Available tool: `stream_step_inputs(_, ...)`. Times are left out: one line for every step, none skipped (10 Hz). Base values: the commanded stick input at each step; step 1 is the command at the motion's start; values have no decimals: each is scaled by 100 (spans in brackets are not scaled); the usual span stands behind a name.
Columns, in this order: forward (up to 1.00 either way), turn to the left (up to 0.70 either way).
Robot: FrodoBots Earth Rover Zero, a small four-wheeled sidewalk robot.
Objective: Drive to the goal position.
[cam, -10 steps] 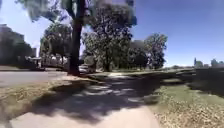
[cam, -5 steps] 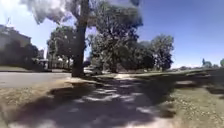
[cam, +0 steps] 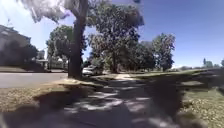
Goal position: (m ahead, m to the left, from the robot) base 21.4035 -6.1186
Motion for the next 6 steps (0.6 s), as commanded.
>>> stream_step_inputs(85, 0)
stream_step_inputs(85, 0)
stream_step_inputs(85, 0)
stream_step_inputs(85, 0)
stream_step_inputs(85, -9)
stream_step_inputs(85, -19)
